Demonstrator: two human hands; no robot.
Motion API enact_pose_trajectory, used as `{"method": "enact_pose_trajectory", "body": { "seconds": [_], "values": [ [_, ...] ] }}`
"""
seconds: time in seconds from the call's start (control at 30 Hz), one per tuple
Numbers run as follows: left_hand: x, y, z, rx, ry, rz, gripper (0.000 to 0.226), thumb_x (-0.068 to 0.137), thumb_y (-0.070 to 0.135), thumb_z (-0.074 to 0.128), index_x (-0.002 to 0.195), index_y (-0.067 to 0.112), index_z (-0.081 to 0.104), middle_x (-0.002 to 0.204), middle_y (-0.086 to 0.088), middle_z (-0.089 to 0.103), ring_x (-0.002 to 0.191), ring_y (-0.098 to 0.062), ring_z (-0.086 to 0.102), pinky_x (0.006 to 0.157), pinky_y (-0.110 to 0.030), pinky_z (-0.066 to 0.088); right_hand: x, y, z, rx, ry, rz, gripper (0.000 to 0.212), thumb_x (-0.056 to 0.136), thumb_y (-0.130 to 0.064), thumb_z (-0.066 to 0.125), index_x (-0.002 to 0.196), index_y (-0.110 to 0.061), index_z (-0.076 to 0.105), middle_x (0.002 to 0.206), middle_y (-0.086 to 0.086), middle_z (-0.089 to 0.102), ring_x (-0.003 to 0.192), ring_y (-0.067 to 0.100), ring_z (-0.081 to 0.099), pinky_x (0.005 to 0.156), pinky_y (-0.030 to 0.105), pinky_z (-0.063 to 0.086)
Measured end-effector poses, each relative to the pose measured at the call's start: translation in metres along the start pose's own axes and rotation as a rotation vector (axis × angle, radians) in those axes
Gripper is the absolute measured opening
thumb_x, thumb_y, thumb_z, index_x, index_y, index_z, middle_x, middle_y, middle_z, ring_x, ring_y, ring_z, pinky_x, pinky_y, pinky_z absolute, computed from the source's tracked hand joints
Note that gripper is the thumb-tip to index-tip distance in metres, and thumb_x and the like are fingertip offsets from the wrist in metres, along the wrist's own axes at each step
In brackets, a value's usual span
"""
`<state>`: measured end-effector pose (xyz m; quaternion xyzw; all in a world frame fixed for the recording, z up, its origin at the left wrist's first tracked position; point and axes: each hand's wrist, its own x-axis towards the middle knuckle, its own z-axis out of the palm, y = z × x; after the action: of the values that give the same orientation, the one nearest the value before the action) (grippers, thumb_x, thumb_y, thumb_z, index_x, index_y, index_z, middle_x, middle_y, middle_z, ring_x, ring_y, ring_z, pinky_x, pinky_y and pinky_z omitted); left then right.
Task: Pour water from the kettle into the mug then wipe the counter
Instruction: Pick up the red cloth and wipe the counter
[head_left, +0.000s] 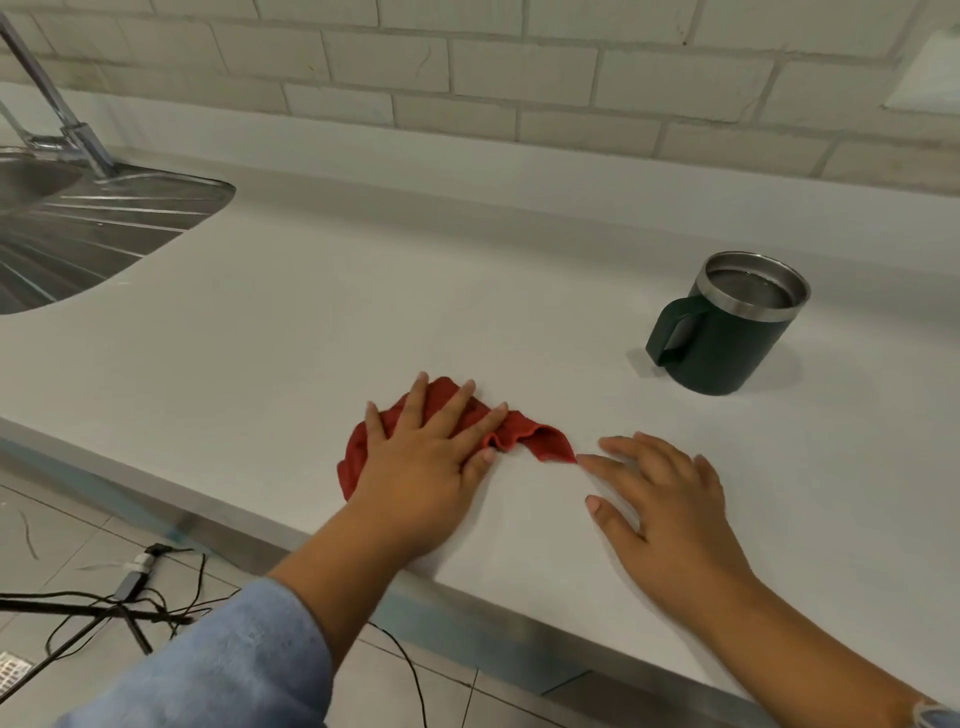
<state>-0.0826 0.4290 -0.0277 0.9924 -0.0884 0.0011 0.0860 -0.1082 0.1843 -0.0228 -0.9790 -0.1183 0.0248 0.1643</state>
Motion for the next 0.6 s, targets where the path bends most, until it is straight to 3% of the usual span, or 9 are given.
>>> {"method": "enact_pose_trajectory", "body": {
  "seconds": [0.07,0.17,0.3,0.43,0.57,0.6],
  "values": [
    [0.002,0.002,0.000,-0.008,-0.025,0.072,0.052,0.088,0.060,0.001,0.140,0.055,-0.002,0.157,0.019,0.004,0.145,-0.022,-0.012,0.115,-0.057,-0.002,-0.001,-0.002,0.000,-0.013,0.012,-0.004,0.042,0.094,-0.049,0.036,0.135,-0.044,0.044,0.148,-0.015,0.038,0.140,0.011,0.027,0.117,0.049,0.016],
    [0.001,0.003,0.003,-0.007,-0.018,0.240,0.053,0.093,0.051,0.008,0.145,0.044,0.004,0.157,0.016,0.009,0.146,-0.018,-0.006,0.116,-0.043,0.001,-0.001,-0.003,-0.001,-0.019,0.031,-0.014,0.040,0.094,-0.045,0.040,0.134,-0.042,0.047,0.146,-0.013,0.042,0.137,0.012,0.031,0.116,0.046,0.021],
    [0.013,-0.022,-0.004,-0.040,0.043,0.036,0.052,0.098,0.034,0.023,0.148,0.032,0.011,0.158,0.008,0.012,0.146,-0.018,-0.002,0.119,-0.040,0.005,-0.003,-0.003,-0.001,-0.003,0.007,-0.004,0.055,0.087,-0.056,0.019,0.135,-0.044,0.045,0.147,-0.016,0.039,0.139,0.009,0.029,0.117,0.042,0.021],
    [0.004,-0.019,0.004,-0.003,-0.018,0.261,0.052,0.097,0.040,0.019,0.148,0.035,0.008,0.158,0.012,0.008,0.145,-0.014,-0.006,0.118,-0.036,0.000,-0.002,-0.002,-0.001,-0.008,0.005,0.008,0.050,0.090,-0.055,0.022,0.135,-0.046,0.043,0.148,-0.018,0.037,0.139,0.007,0.026,0.118,0.041,0.018],
    [0.016,-0.042,-0.008,0.026,0.033,0.066,0.051,0.098,0.042,0.018,0.148,0.034,0.009,0.158,0.012,0.010,0.146,-0.017,-0.005,0.119,-0.042,0.001,-0.003,-0.002,-0.001,-0.004,0.007,0.007,0.064,0.082,-0.062,0.010,0.135,-0.048,0.042,0.148,-0.020,0.036,0.139,0.007,0.027,0.118,0.040,0.018],
    [0.016,-0.042,-0.008,0.035,0.039,0.088,0.052,0.098,0.042,0.018,0.148,0.033,0.009,0.158,0.011,0.010,0.146,-0.018,-0.005,0.119,-0.042,0.001,-0.003,-0.003,-0.001,-0.005,0.005,0.006,0.063,0.082,-0.062,0.010,0.135,-0.048,0.041,0.148,-0.020,0.036,0.139,0.006,0.026,0.118,0.040,0.018]
  ]
}}
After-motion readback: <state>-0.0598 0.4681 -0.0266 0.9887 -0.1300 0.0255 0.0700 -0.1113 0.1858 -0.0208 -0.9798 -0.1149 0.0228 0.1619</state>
